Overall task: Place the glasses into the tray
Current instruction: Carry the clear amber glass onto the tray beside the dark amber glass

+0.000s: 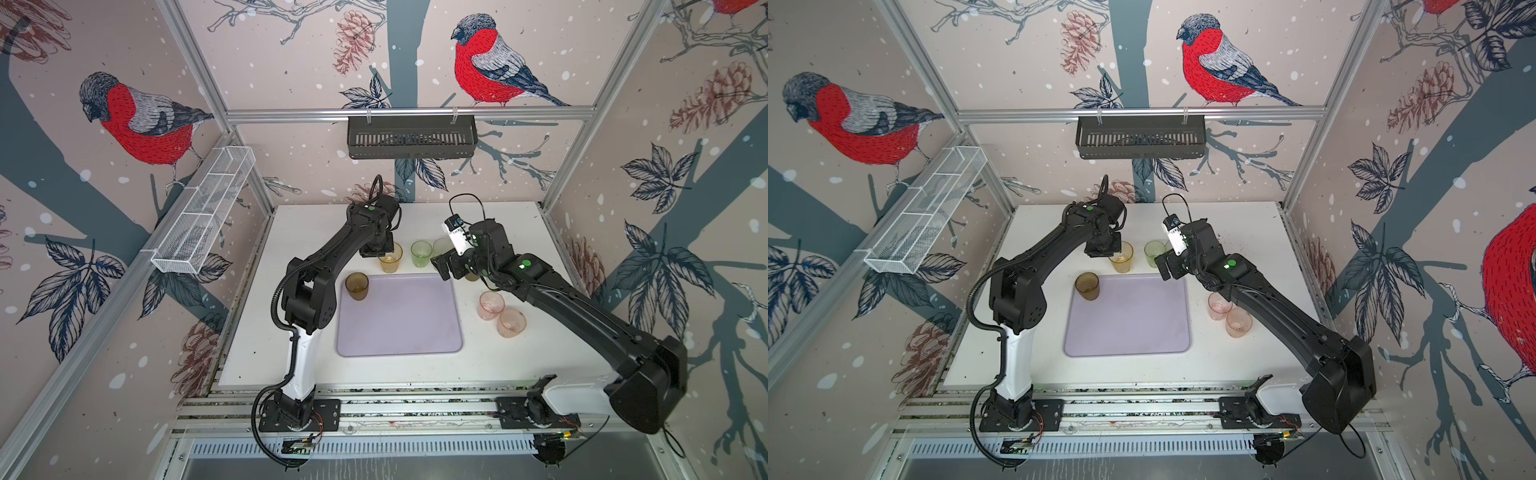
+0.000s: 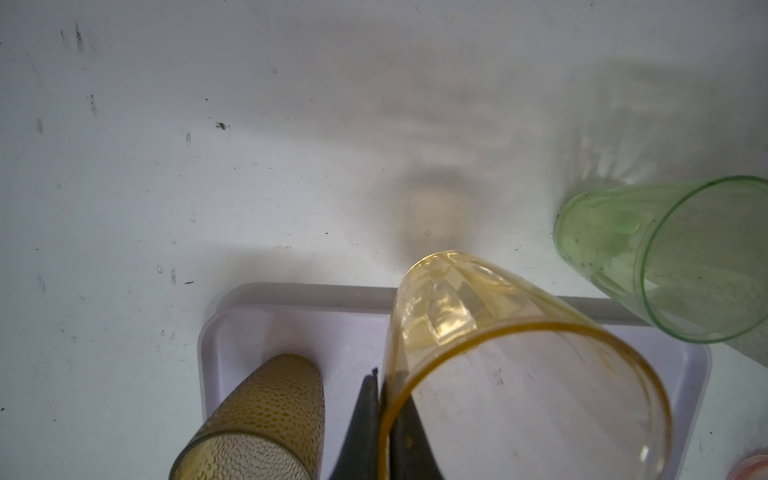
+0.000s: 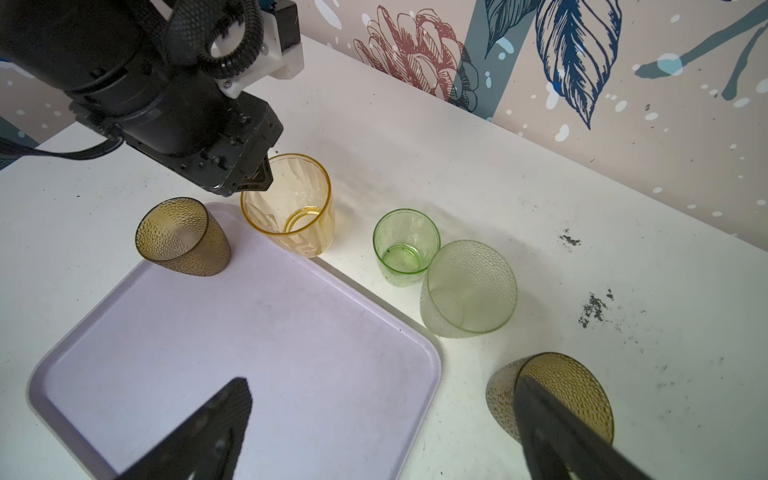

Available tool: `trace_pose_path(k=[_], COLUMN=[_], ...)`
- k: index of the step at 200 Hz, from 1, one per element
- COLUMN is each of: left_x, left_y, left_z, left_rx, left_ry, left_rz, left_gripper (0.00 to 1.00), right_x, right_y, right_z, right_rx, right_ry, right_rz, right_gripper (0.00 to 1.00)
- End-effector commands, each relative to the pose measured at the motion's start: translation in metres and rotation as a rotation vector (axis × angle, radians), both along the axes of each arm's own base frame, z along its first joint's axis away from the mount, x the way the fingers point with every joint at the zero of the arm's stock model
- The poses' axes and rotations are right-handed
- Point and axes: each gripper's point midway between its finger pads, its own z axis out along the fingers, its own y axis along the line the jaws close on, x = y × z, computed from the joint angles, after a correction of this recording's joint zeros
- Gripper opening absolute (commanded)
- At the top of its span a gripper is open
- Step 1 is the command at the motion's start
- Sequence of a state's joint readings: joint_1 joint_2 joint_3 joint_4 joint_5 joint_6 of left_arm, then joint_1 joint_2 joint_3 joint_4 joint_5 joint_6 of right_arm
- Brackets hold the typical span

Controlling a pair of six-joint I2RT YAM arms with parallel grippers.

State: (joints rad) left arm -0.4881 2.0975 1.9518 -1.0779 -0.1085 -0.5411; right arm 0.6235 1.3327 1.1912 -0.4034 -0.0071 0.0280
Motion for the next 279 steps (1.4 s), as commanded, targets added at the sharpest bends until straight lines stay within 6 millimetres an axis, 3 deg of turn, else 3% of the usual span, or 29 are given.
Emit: trace_pose_path(k=[1, 128, 210, 279], left_x=[-0.014, -0.050, -0.058, -0.060], left_y=[0.004, 0.002, 0.003, 0.006], left_z=[0.004, -0.005, -0.022, -0.024], left_rx=[0.021, 0.038, 0.044, 0.052], left_ry=[0.016, 0.047, 0.062, 0.063], left_rz=[-0.009, -0.026, -0.011, -0.005], left_gripper=[0.00, 0.00, 0.00, 0.00], right_x=[0.003, 0.001, 0.002, 0.002], right_y=[0.000, 0.000, -0.002, -0.003], right_z=[0.008, 0.003, 0.001, 0.002], right_rx=[0.024, 0.035, 0.041, 0.047], right_ry=[-0.021, -0.008, -0.002, -0.002], right_rz=[-0.014, -0.015, -0.019, -0.019], right_gripper=[0.99, 1.00, 0.99, 1.00])
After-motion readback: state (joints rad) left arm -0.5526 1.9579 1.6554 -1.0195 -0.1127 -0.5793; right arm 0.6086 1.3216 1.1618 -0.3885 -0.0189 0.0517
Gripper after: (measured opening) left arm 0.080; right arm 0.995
